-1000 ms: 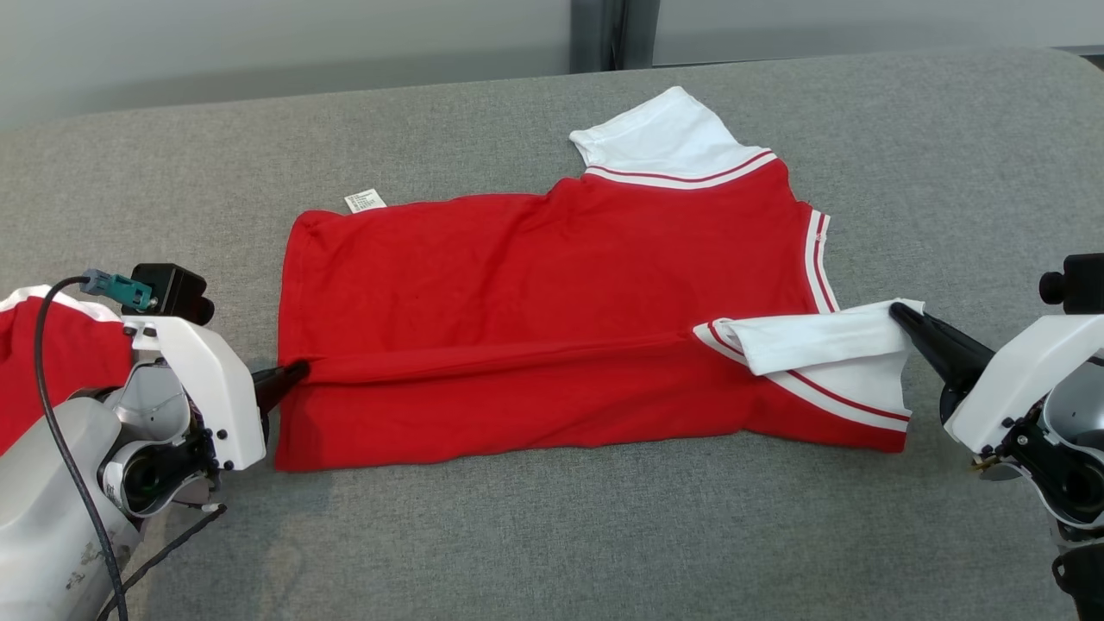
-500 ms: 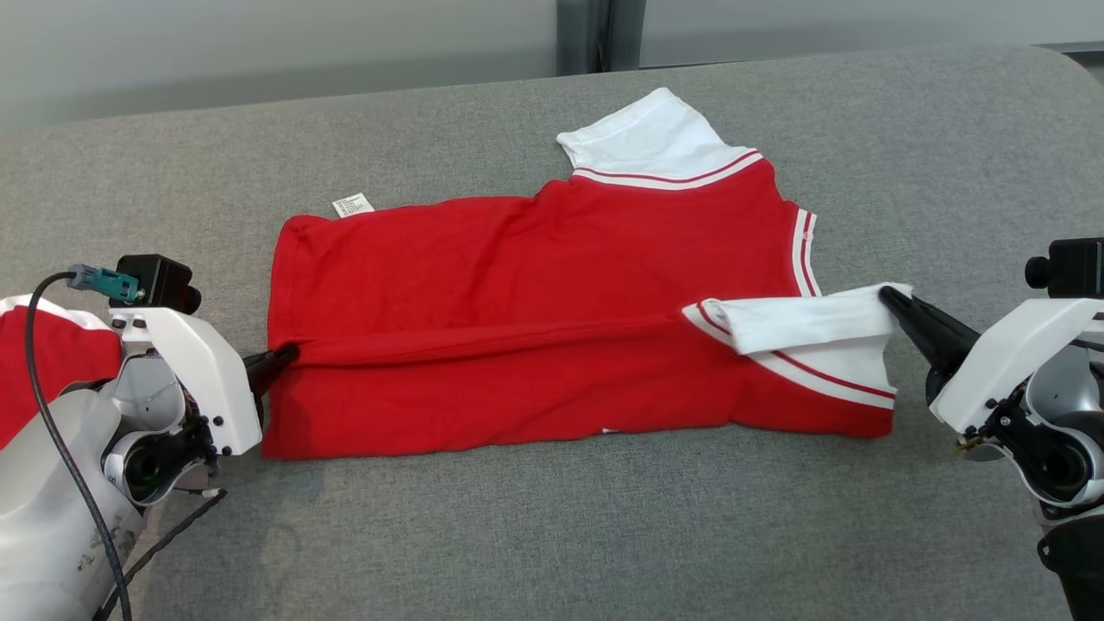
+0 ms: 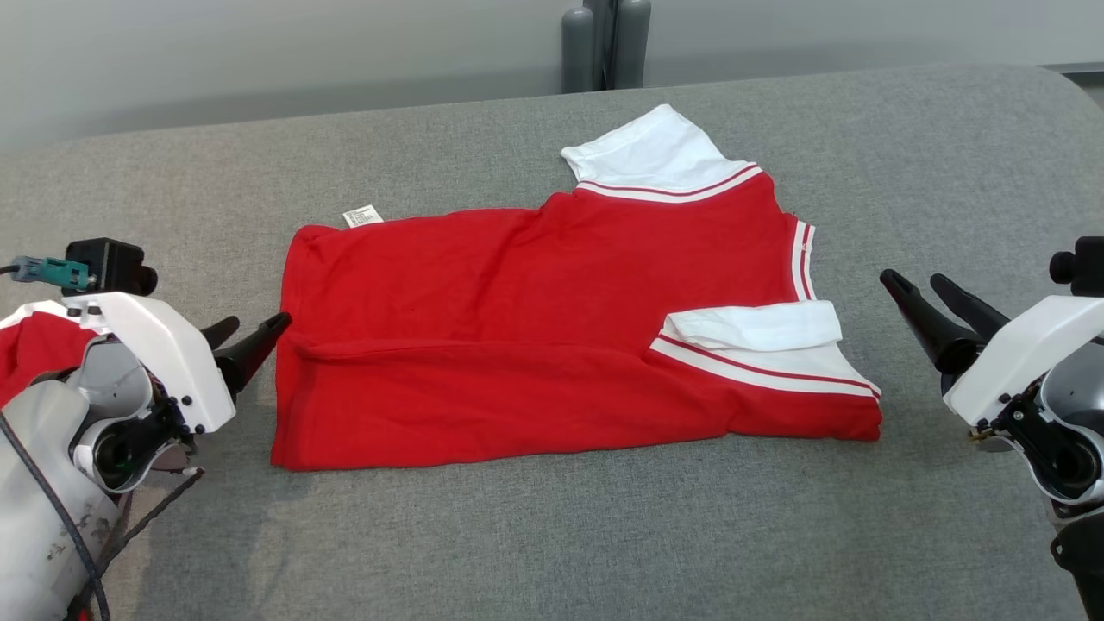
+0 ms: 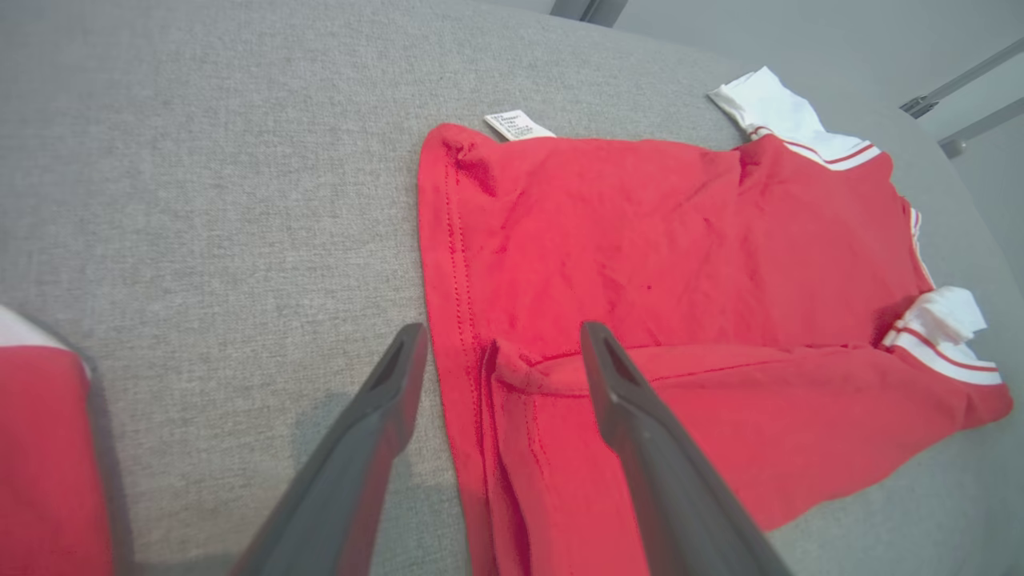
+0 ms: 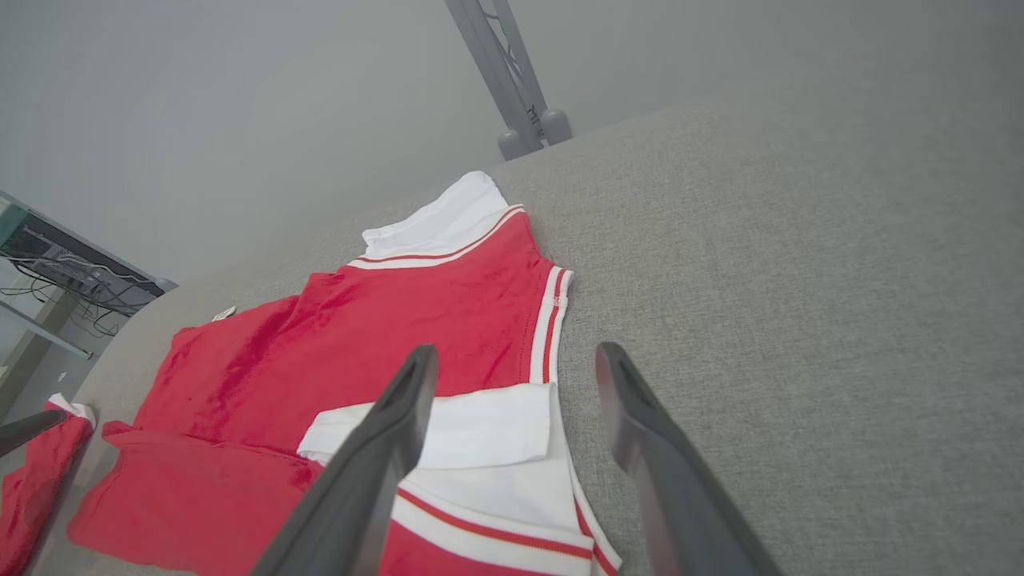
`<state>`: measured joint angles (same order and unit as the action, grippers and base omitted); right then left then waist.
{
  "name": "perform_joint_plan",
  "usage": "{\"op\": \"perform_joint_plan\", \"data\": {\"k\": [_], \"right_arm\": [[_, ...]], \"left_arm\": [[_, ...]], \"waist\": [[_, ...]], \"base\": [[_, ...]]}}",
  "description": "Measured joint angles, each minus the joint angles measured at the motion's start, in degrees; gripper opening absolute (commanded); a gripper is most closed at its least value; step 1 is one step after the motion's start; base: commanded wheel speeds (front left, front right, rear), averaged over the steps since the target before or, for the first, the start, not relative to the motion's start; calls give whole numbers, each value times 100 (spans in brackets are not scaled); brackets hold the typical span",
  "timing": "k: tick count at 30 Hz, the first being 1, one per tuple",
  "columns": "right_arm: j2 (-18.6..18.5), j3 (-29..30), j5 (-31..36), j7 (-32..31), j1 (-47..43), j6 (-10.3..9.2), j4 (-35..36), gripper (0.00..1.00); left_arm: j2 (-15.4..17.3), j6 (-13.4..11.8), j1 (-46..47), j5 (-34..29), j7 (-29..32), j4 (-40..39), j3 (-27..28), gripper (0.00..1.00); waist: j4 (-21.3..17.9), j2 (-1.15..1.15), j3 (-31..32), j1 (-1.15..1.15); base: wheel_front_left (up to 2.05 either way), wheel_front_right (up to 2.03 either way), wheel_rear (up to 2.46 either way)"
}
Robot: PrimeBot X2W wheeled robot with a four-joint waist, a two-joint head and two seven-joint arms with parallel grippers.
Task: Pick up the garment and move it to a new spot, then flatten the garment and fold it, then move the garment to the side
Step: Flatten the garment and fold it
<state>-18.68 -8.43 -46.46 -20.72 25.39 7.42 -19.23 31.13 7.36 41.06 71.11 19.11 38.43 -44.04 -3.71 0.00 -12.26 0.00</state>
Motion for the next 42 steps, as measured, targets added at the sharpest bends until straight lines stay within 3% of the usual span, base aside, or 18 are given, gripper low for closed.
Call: {"op": "perform_joint_plan", "data": {"k": [7,11,13,21,25,32,39,42], "right_arm": [[-158,-89,-46,272,-196,0,66,100],[-299,-136,-47,427,-421,0,168,100],[-352,-154,-38,489,-559,0,187,100],[-354,-277,137,714,-992,0,212,100],[-280,-316,232,623,-1092,0,92,100],[-214,-264,533,-16,-1003,1,-322,100],[102,-193,848,-321,-617,1,-524,100],[191,-149,920,-441,-591,2,-665,100]], "left_arm": [[283,7,-203,-19,-415,-227,60,100],[398,-45,-425,-243,-979,-428,87,100],[425,-151,-594,-341,-1266,-553,101,100],[434,-990,-1477,-775,-2284,-1178,63,100],[435,-1407,-1811,-867,-2197,-1461,-93,100],[613,-1919,-1983,-721,-1445,-2117,-231,100],[744,-2354,-1994,-697,-1049,-2726,-285,100],[782,-2428,-1981,-704,-956,-2900,-299,100]], "waist": [[6,0,161,0],[-7,0,243,0],[-11,0,278,0],[-21,0,435,0],[10,0,455,0],[47,0,362,0],[52,0,265,0],[89,0,217,0]], "base": [[0,0,0],[0,0,0],[0,0,0],[0,0,0],[0,0,0],[0,0,0],[0,0,0],[0,0,0]]}}
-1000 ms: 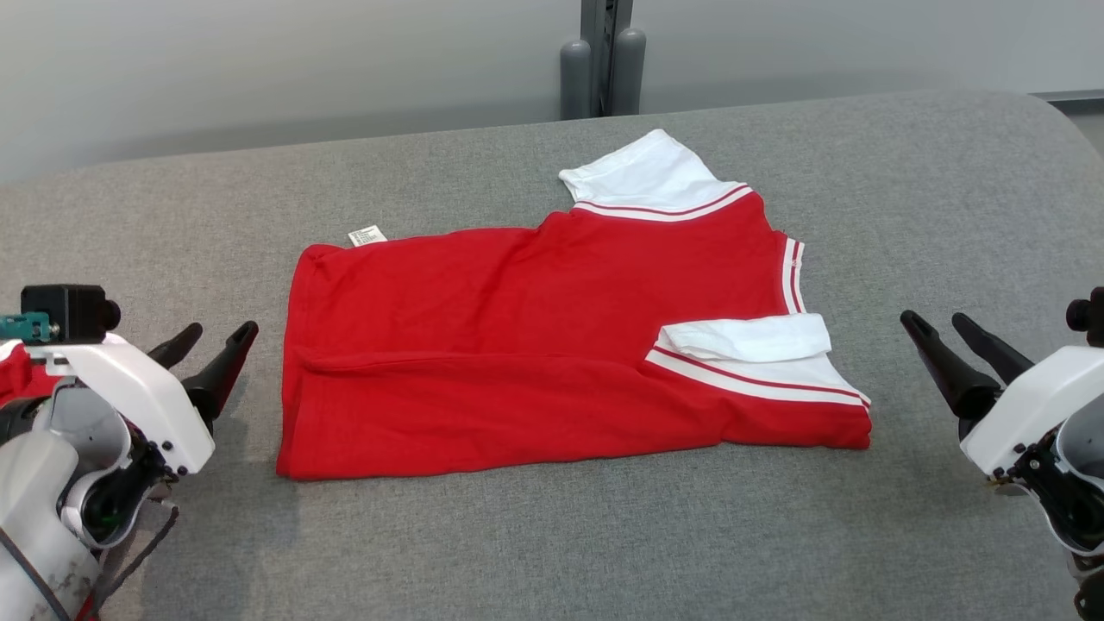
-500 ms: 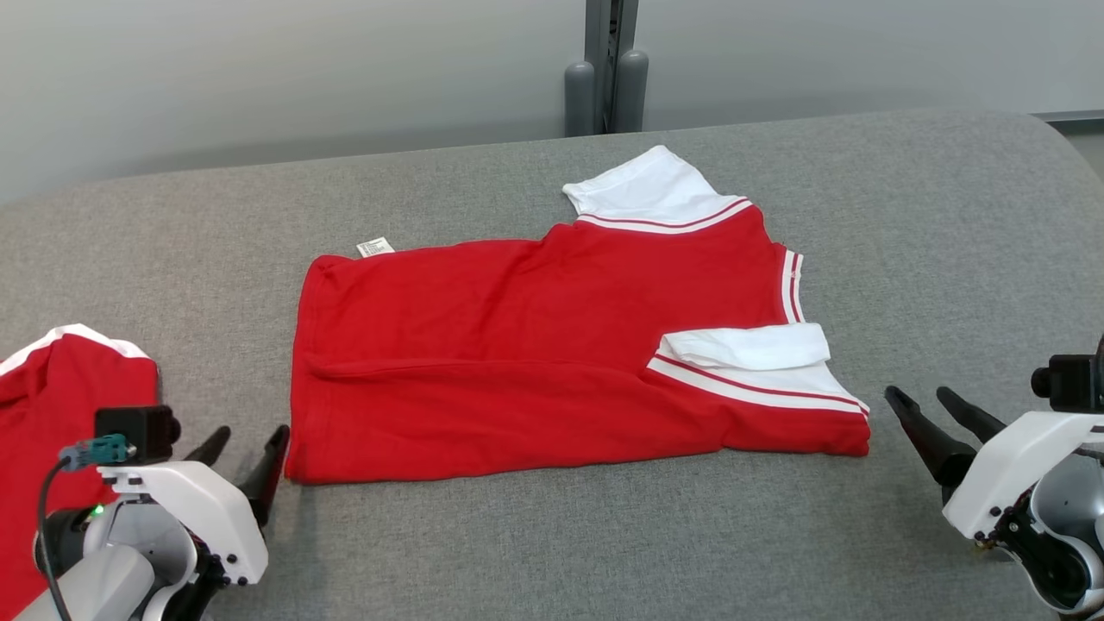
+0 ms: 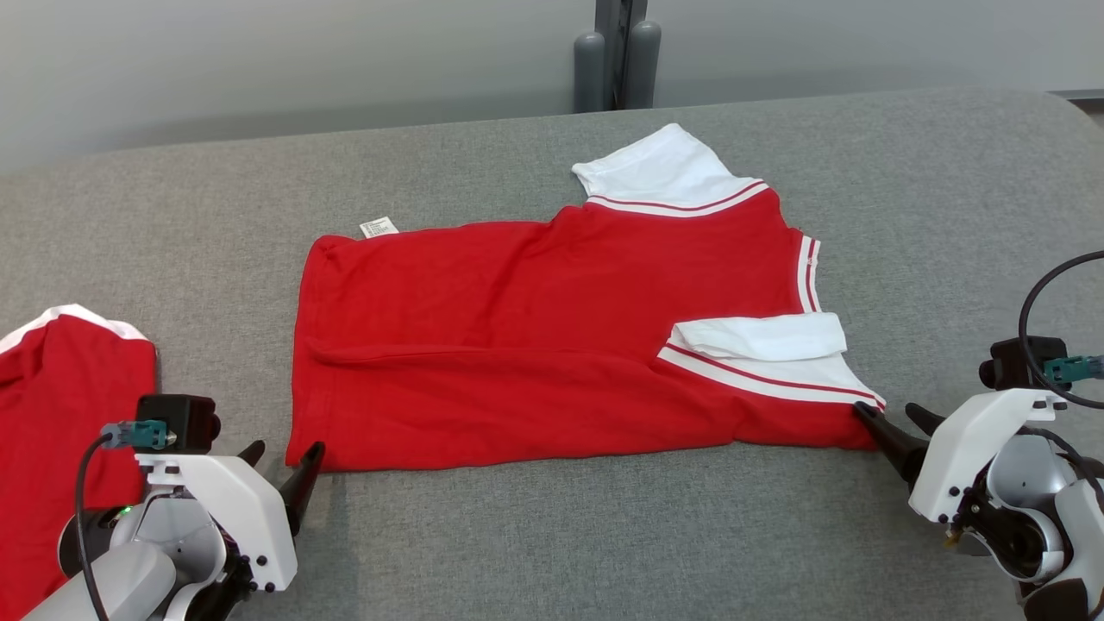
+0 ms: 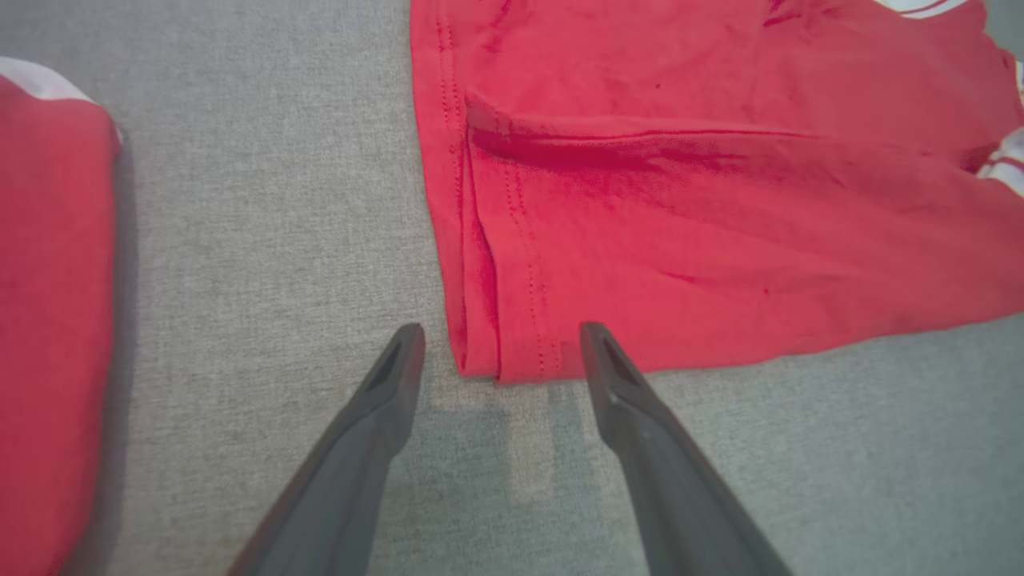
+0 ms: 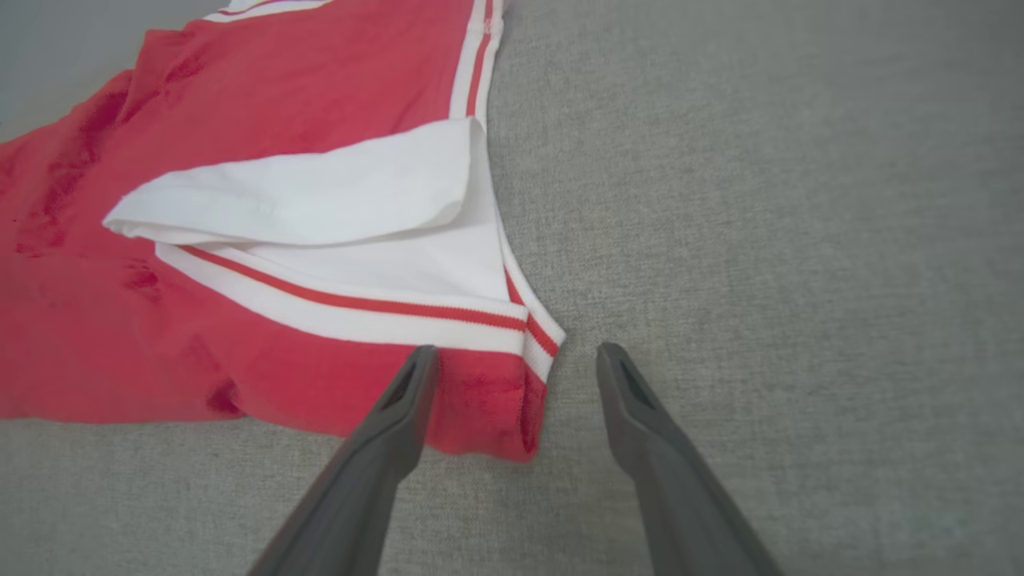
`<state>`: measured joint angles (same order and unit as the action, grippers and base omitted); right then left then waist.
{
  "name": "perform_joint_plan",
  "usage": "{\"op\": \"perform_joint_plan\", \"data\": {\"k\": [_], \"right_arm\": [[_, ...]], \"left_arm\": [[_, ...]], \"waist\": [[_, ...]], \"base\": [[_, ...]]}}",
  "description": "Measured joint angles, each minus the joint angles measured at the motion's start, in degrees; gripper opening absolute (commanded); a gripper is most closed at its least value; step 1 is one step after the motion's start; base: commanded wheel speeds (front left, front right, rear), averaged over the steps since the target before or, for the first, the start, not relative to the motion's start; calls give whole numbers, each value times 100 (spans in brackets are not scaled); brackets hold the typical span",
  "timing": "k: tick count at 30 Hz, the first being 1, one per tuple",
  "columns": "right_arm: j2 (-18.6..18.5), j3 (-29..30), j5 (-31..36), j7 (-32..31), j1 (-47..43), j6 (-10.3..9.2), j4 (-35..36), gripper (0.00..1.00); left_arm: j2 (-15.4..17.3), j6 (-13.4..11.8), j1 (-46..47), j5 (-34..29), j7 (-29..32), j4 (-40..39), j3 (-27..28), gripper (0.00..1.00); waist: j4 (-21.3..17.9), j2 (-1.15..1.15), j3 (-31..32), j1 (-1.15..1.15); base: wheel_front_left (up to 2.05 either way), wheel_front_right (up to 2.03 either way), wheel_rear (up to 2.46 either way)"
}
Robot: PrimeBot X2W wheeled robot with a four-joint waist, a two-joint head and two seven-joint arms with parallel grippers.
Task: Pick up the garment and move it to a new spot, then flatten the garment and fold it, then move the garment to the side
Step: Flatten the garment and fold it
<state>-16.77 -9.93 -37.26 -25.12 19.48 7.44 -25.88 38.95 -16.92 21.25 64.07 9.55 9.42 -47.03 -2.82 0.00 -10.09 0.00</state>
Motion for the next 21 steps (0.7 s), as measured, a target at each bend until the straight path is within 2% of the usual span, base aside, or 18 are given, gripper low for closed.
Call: {"op": "perform_joint_plan", "data": {"k": [7,21], "right_arm": [[197,118,-9,-115,129,1,-226,100],[271,164,-70,-301,298,1,-622,100]], "left_arm": [[-12,-56,33,-62,102,-144,-90,100],[-160,22,203,-96,327,134,-240,100]], "waist": [[70,0,-81,0],[103,0,-115,0]], "base": [[0,0,0],[0,0,0]]}}
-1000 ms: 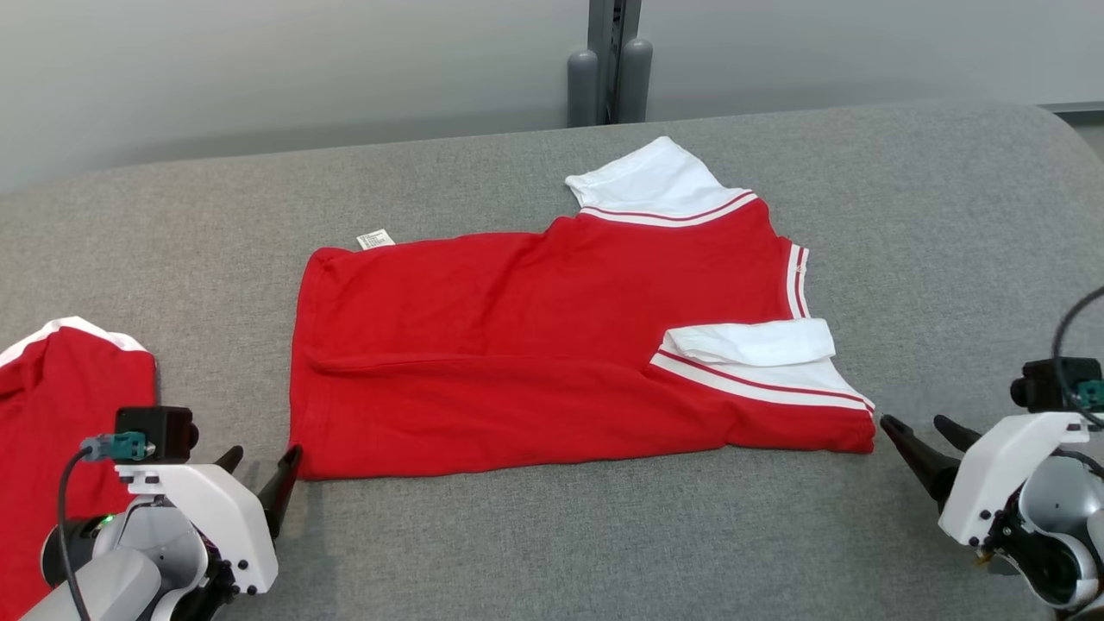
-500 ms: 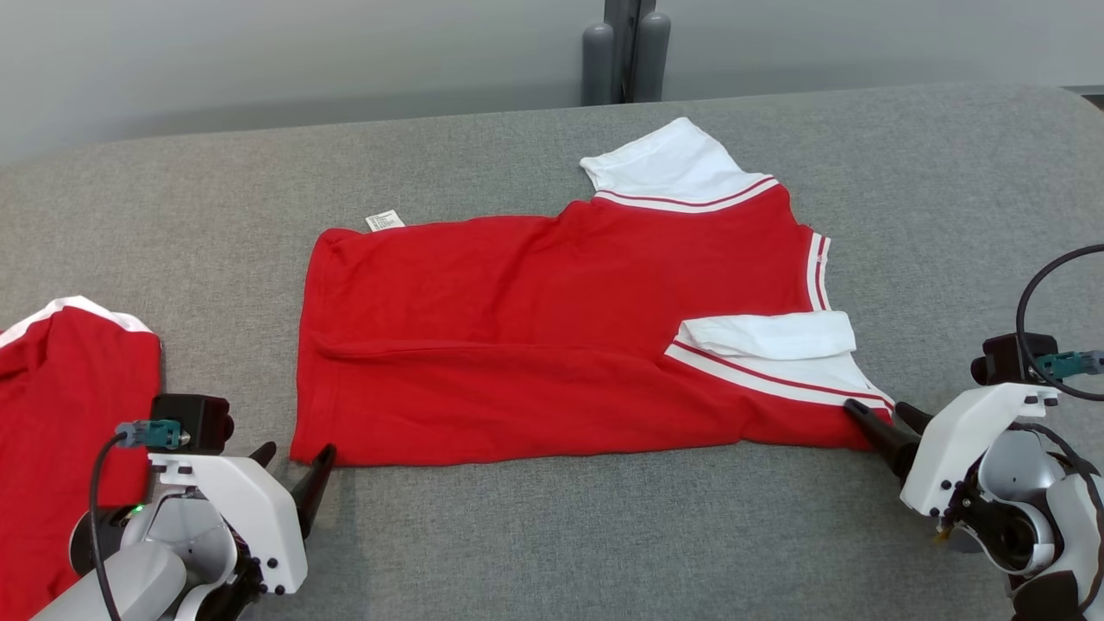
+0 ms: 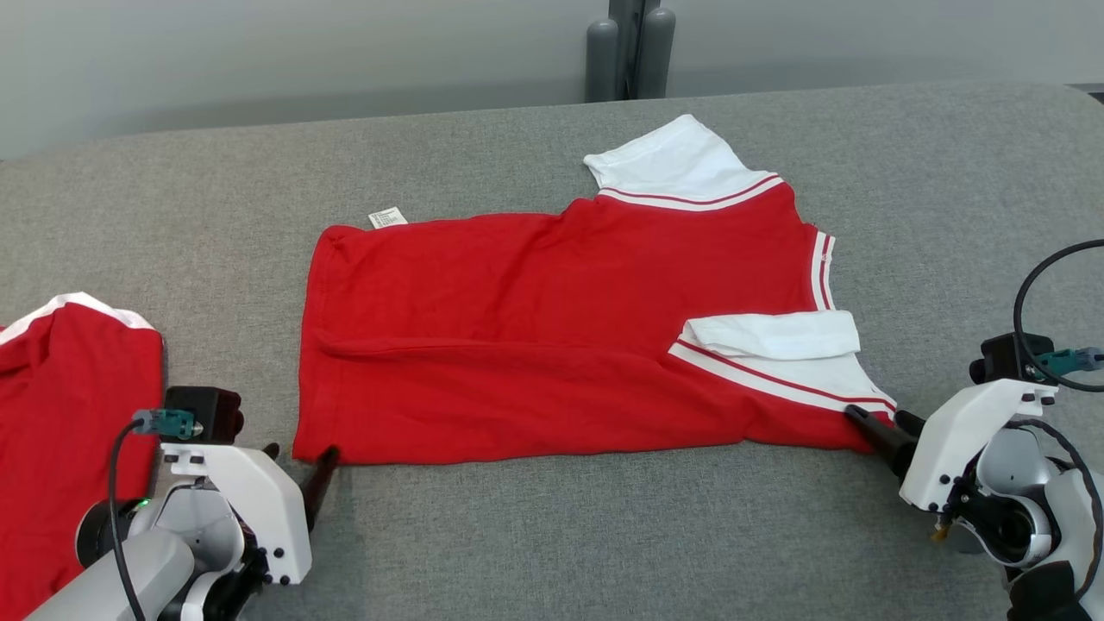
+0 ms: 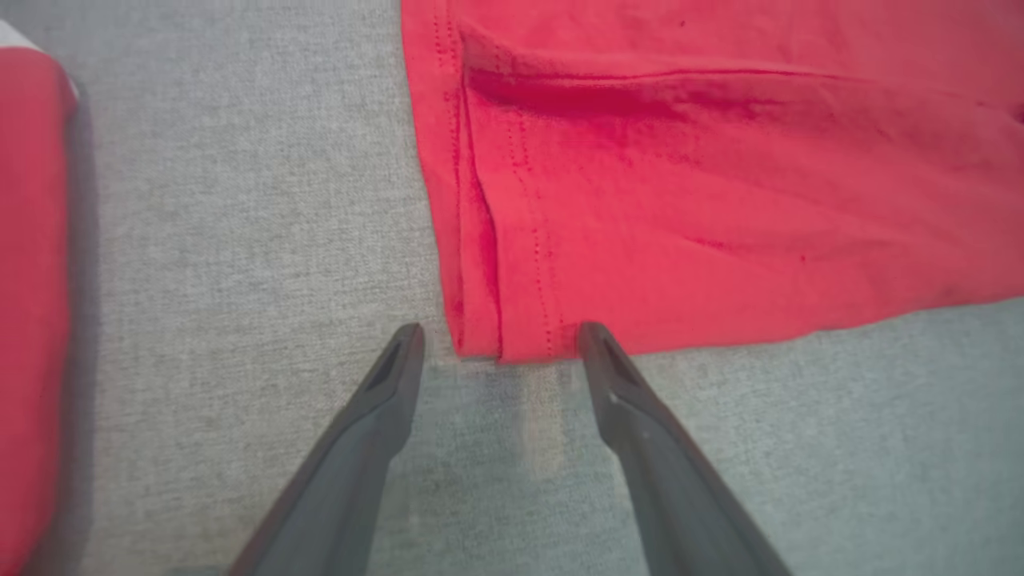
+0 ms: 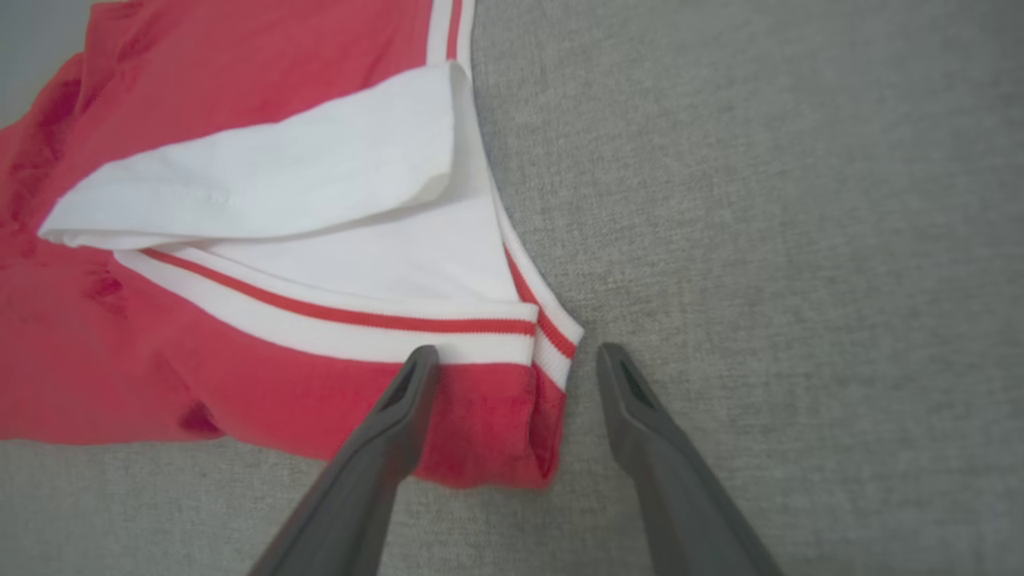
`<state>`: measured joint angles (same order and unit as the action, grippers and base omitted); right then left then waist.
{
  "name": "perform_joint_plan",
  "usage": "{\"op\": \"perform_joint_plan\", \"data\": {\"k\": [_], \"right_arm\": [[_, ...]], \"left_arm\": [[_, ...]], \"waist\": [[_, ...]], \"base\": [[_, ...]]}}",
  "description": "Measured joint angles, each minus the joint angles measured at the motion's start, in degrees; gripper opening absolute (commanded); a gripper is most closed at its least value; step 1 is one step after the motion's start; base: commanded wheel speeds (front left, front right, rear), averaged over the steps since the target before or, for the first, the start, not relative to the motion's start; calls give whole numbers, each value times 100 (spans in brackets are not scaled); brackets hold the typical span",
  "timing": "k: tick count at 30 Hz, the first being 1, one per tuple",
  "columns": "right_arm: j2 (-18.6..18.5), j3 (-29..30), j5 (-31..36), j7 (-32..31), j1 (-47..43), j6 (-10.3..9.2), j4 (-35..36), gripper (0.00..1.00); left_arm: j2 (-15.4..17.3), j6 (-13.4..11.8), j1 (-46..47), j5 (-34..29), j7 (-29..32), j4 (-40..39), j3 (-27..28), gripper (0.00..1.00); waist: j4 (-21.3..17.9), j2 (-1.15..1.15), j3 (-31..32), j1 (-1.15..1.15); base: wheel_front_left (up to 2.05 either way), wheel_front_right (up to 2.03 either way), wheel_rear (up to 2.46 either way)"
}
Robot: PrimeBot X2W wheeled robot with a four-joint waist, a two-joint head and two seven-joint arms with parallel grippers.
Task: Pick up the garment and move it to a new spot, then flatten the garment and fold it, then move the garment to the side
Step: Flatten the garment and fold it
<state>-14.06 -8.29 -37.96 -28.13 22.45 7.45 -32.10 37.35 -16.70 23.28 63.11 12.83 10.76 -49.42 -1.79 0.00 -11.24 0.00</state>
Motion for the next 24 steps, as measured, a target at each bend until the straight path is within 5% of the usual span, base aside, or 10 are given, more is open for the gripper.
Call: {"op": "perform_joint_plan", "data": {"k": [5,17,18,19,20,21,22,23,24], "right_arm": [[9,-88,-45,15,57,-1,-27,100],[0,-322,-186,69,167,-1,-111,100],[-2,-341,-203,69,167,-1,-116,95],[-7,-358,-240,69,167,-1,-118,65],[-9,-378,-258,69,165,-2,-123,45],[-9,-402,-290,69,164,-1,-125,32],[-7,-430,-300,69,162,-1,-122,10],[-7,-460,-337,70,162,-1,-118,0],[-4,-488,-369,78,162,4,-115,0]], "left_arm": [[-122,65,162,2,-9,413,11,100],[-445,664,419,197,223,1298,-79,100],[-459,690,424,198,222,1329,-78,87],[-471,709,427,200,221,1362,-78,87],[-482,728,433,203,220,1389,-79,36],[-494,765,437,203,207,1408,-81,31],[-510,783,438,204,196,1425,-85,0],[-531,816,444,204,192,1438,-96,0],[-559,842,450,204,192,1448,-109,0]], "waist": [[-5,0,-34,0],[-68,0,-42,0],[-69,0,-38,0],[-69,0,-32,0],[-69,0,-24,0],[-72,0,-18,0],[-74,0,-15,0],[-74,0,-15,0],[-74,0,-12,0]], "base": [[0,0,0],[0,0,0],[0,0,0],[0,0,0],[0,0,0],[0,0,0],[0,0,0],[0,0,0],[0,0,0]]}}
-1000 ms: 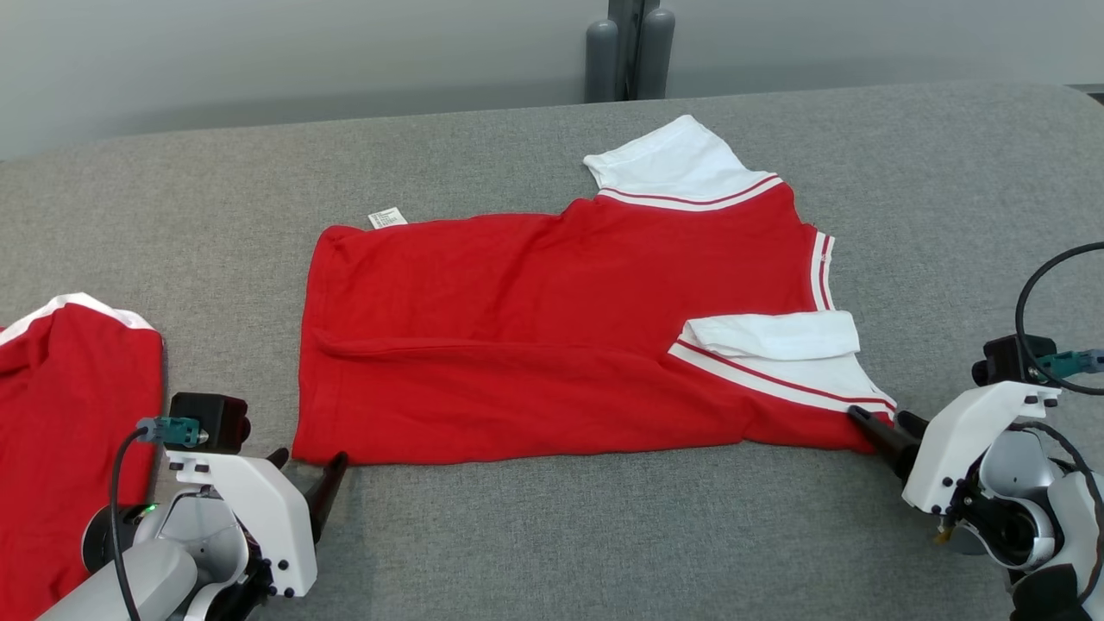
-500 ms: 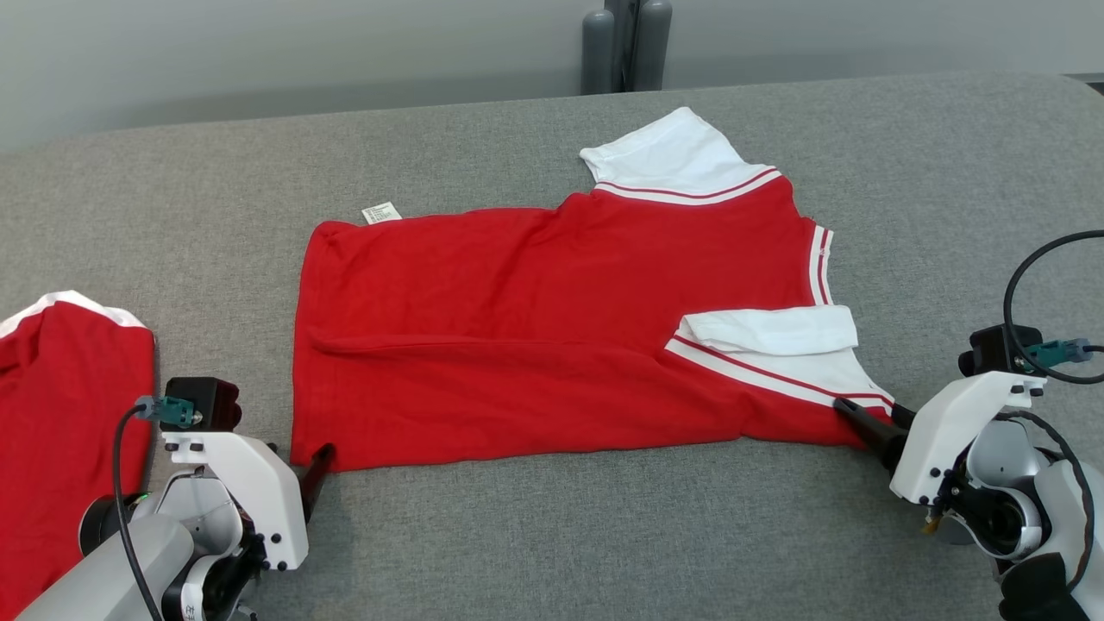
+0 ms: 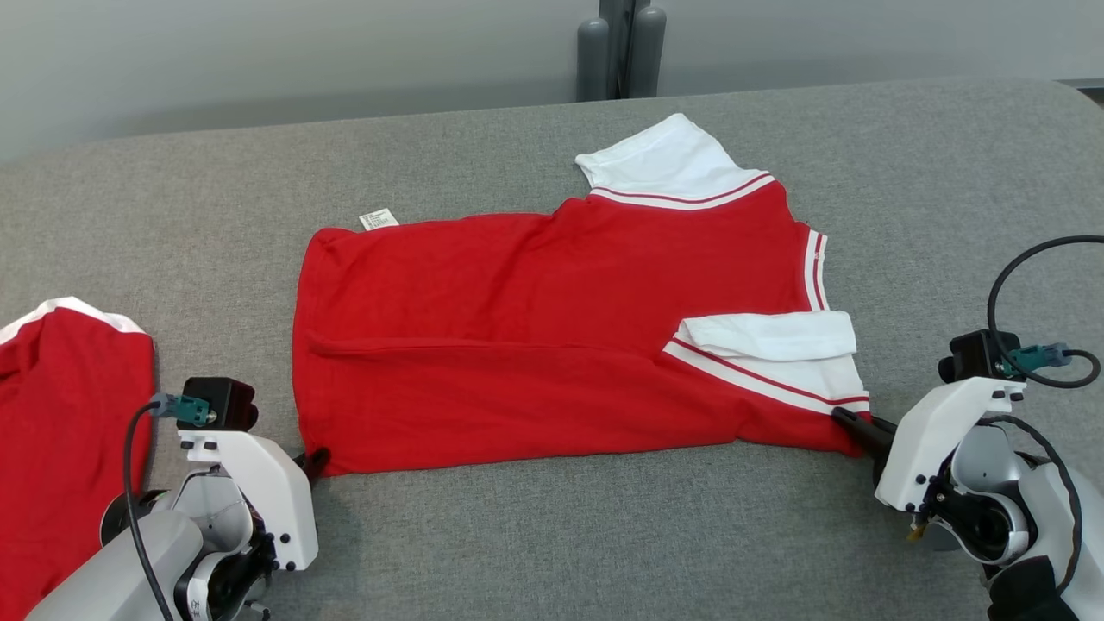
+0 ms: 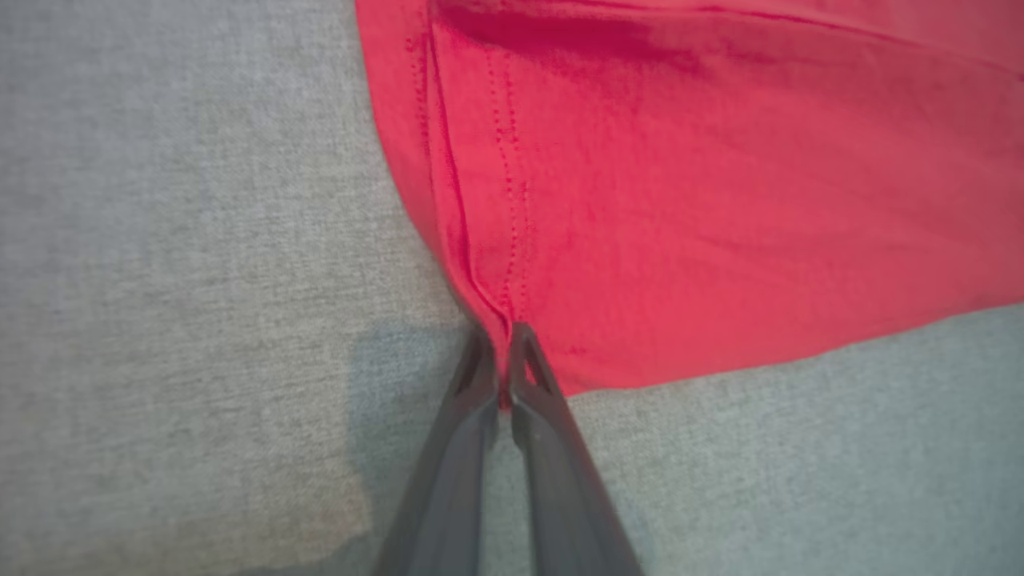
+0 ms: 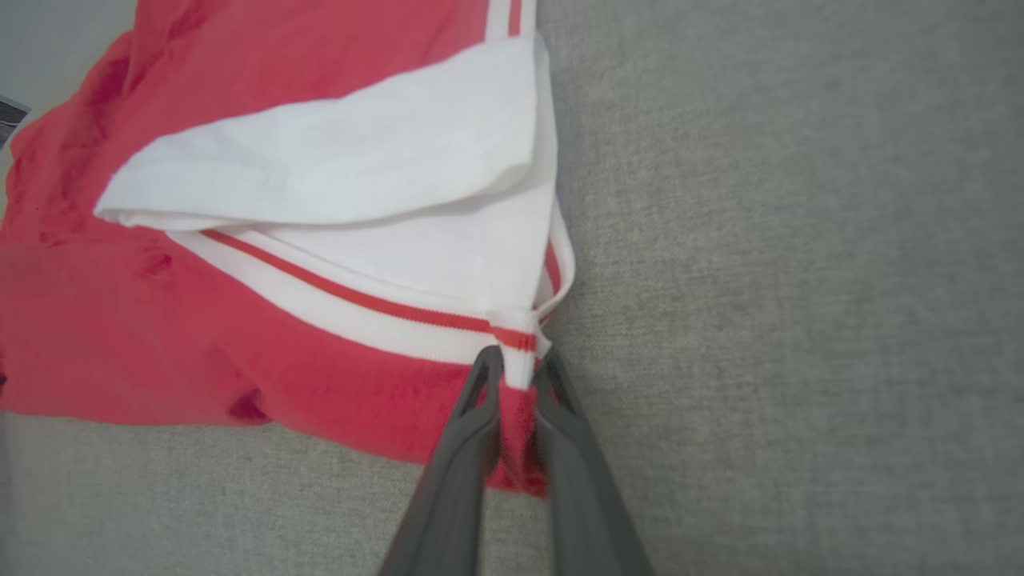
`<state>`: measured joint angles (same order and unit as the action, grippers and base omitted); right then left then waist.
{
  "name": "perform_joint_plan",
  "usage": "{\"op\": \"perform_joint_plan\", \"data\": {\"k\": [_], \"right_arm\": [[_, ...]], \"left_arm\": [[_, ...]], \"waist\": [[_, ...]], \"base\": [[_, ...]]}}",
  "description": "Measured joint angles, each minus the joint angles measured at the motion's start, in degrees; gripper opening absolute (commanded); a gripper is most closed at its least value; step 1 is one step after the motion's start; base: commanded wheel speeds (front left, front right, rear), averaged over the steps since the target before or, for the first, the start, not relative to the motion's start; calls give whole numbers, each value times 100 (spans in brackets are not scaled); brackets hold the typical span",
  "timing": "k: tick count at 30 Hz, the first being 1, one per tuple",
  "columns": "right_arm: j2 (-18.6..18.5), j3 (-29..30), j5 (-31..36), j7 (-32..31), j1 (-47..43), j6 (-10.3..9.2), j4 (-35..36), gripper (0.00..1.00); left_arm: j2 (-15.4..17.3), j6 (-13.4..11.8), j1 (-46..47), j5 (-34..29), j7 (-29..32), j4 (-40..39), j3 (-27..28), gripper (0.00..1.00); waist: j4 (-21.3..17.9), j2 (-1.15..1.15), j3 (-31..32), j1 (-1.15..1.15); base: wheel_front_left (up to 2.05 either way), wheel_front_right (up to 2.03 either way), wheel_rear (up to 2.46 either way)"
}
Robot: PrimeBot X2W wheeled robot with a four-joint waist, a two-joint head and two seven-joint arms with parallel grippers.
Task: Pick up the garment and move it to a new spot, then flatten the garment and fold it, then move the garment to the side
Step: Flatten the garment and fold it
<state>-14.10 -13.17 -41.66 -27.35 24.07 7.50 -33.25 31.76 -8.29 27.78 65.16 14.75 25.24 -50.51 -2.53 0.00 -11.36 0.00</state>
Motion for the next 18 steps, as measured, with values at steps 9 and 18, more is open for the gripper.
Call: {"op": "perform_joint_plan", "data": {"k": [9,18], "right_arm": [[-76,-162,-185,126,-26,-1,26,0],[-283,-168,-331,102,-283,-1,90,0]], "left_arm": [[2,67,32,-2,-70,51,-22,0],[244,-37,-194,-21,-4,-304,-97,0]], "waist": [[9,0,82,0],[35,0,329,0]], "base": [[0,0,0],[0,0,0]]}}
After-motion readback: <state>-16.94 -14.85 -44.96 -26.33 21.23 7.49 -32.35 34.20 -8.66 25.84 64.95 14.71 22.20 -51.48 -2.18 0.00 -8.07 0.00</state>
